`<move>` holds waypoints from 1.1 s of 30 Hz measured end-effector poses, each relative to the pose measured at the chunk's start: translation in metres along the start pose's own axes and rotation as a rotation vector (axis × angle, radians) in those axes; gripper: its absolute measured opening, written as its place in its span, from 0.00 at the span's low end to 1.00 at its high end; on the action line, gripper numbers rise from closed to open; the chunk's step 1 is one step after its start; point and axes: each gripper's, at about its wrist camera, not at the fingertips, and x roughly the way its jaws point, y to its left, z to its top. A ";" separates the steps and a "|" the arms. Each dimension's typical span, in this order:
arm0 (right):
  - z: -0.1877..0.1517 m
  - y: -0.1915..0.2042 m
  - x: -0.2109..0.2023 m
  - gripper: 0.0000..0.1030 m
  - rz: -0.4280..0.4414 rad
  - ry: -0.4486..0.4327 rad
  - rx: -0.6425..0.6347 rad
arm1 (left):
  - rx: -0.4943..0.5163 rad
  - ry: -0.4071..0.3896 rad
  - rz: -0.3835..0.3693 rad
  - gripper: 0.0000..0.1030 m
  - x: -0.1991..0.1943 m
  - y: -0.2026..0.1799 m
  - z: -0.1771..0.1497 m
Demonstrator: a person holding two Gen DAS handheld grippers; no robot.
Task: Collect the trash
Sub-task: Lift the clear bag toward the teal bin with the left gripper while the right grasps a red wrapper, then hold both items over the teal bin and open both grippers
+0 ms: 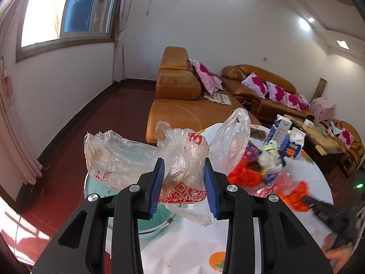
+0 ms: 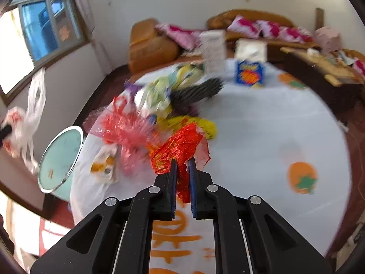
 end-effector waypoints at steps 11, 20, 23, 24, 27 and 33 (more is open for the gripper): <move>0.043 -0.023 -0.066 0.09 0.017 -0.183 0.067 | -0.028 -0.009 0.097 0.34 -0.003 0.027 -0.006; 0.050 0.060 -0.050 0.09 0.195 -0.164 -0.040 | -0.058 0.000 0.191 0.34 0.002 0.049 -0.010; 0.047 0.099 -0.034 0.09 0.263 -0.131 -0.069 | -0.062 0.005 0.239 0.34 0.004 0.057 -0.012; 0.044 0.114 -0.028 0.09 0.281 -0.125 -0.091 | -0.054 0.007 0.265 0.34 0.006 0.058 -0.013; 0.037 0.148 -0.009 0.09 0.310 -0.093 -0.147 | -0.055 0.028 0.282 0.34 0.014 0.064 -0.015; 0.020 0.197 0.030 0.09 0.339 0.000 -0.214 | -0.040 0.077 0.307 0.34 0.037 0.066 -0.021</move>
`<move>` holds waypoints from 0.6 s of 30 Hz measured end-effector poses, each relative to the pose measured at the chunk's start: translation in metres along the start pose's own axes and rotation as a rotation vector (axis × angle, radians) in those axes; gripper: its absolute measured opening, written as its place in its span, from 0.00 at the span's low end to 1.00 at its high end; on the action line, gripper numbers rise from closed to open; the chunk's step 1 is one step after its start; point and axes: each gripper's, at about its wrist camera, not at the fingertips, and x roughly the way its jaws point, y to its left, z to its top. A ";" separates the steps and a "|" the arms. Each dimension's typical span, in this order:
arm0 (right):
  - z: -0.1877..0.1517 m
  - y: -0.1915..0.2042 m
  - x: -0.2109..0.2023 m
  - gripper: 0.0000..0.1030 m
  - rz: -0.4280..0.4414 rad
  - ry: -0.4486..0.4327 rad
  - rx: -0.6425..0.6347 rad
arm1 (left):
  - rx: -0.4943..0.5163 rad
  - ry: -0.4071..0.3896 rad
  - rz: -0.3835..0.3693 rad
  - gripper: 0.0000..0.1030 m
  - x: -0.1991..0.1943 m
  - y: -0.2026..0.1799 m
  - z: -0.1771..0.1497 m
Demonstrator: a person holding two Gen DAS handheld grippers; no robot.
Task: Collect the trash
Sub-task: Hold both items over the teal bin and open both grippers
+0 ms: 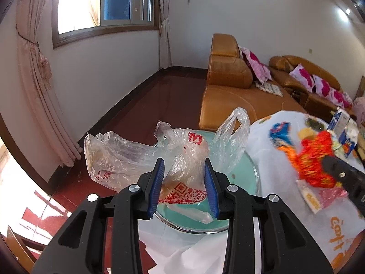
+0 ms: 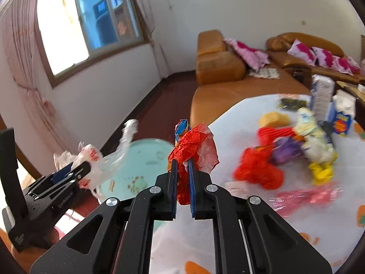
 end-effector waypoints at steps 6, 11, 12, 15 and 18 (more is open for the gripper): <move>-0.004 0.019 0.035 0.09 0.017 0.072 -0.024 | 0.021 0.054 0.030 0.34 0.024 -0.006 0.000; -0.008 0.026 0.055 0.10 0.038 0.126 -0.011 | 0.031 0.072 0.046 0.34 0.035 -0.004 -0.002; -0.009 0.028 0.058 0.10 0.042 0.132 -0.015 | 0.031 0.075 0.046 0.34 0.036 -0.003 -0.002; -0.011 0.028 0.067 0.11 0.073 0.167 -0.008 | 0.038 0.082 0.050 0.34 0.039 -0.005 -0.003; -0.013 0.026 0.074 0.27 0.105 0.207 0.017 | 0.037 0.090 0.053 0.34 0.043 -0.008 -0.001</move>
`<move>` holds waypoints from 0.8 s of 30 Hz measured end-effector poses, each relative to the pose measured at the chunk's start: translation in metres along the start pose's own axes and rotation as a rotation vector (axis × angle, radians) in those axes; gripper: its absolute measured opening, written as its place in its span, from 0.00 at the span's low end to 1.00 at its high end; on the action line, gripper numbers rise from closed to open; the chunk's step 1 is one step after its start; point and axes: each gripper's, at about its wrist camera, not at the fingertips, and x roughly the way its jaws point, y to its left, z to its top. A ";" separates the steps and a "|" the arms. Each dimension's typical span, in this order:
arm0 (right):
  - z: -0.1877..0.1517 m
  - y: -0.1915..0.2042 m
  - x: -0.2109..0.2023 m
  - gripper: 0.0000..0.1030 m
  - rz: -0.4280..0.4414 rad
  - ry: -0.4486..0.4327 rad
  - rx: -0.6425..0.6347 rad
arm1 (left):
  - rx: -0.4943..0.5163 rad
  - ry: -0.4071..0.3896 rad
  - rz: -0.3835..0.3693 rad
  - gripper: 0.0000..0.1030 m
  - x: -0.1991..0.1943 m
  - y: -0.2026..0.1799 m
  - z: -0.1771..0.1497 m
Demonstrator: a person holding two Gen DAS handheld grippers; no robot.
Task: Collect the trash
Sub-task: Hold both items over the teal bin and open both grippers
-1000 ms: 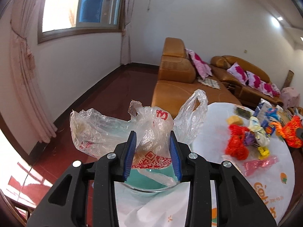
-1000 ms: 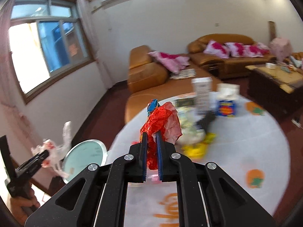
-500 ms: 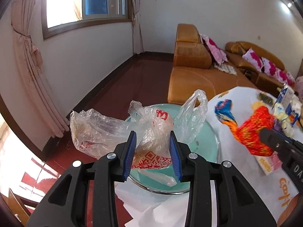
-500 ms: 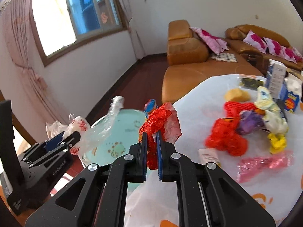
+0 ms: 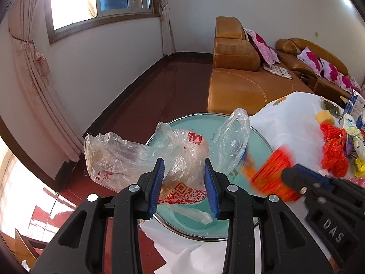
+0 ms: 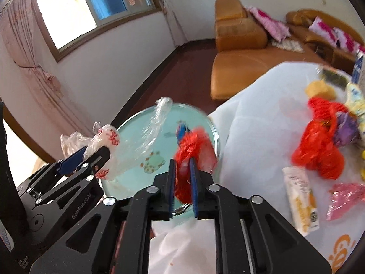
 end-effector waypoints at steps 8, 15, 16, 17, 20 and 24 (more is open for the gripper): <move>-0.002 -0.014 -0.029 0.31 -0.048 -0.065 0.028 | 0.011 -0.004 -0.007 0.34 -0.001 -0.002 0.002; -0.011 -0.036 -0.064 0.33 -0.107 -0.134 0.067 | 0.026 -0.014 -0.008 0.49 0.000 -0.009 -0.001; -0.012 -0.038 -0.067 0.33 -0.113 -0.139 0.074 | 0.033 -0.018 0.000 0.58 -0.002 -0.011 -0.001; -0.014 -0.041 -0.070 0.34 -0.118 -0.143 0.080 | 0.042 -0.026 0.007 0.60 -0.004 -0.013 -0.001; -0.019 -0.050 -0.080 0.36 -0.138 -0.159 0.097 | 0.058 -0.037 0.023 0.71 -0.009 -0.020 -0.001; -0.026 -0.067 -0.095 0.41 -0.164 -0.175 0.138 | 0.074 -0.068 0.045 0.83 -0.024 -0.030 0.002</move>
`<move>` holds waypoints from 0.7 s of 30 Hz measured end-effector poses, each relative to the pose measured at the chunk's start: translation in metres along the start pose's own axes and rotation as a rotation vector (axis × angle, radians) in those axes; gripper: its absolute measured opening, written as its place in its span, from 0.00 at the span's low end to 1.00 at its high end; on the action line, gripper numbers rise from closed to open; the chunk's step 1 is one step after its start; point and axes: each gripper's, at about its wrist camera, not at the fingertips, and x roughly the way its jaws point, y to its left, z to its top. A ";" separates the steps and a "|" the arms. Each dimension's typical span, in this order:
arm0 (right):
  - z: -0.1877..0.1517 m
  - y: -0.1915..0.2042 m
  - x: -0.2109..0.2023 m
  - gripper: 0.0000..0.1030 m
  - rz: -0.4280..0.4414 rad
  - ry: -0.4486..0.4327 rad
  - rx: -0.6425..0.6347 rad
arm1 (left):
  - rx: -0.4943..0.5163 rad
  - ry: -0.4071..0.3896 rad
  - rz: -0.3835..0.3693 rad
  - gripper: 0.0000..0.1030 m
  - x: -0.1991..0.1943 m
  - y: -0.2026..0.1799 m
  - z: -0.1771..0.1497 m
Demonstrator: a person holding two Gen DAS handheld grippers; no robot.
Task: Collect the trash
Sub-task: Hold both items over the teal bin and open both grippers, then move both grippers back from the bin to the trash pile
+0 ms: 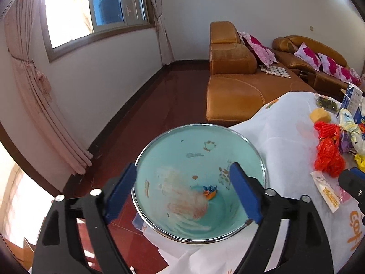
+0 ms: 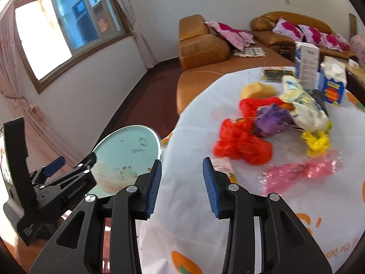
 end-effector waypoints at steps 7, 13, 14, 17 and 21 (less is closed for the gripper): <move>-0.002 -0.027 -0.022 0.46 -0.059 -0.030 0.038 | 0.039 -0.042 0.020 0.92 -0.026 -0.021 0.005; -0.006 -0.058 -0.041 0.48 -0.111 -0.052 0.086 | 0.082 -0.061 -0.007 0.93 -0.044 -0.048 0.006; -0.007 -0.059 -0.045 0.48 -0.116 -0.055 0.091 | 0.090 -0.064 -0.011 0.93 -0.047 -0.053 0.006; -0.011 -0.074 -0.056 0.48 -0.139 -0.068 0.113 | 0.121 -0.078 -0.019 0.93 -0.055 -0.069 0.007; -0.013 -0.097 -0.070 0.48 -0.171 -0.088 0.153 | 0.159 -0.097 -0.043 0.94 -0.067 -0.092 0.007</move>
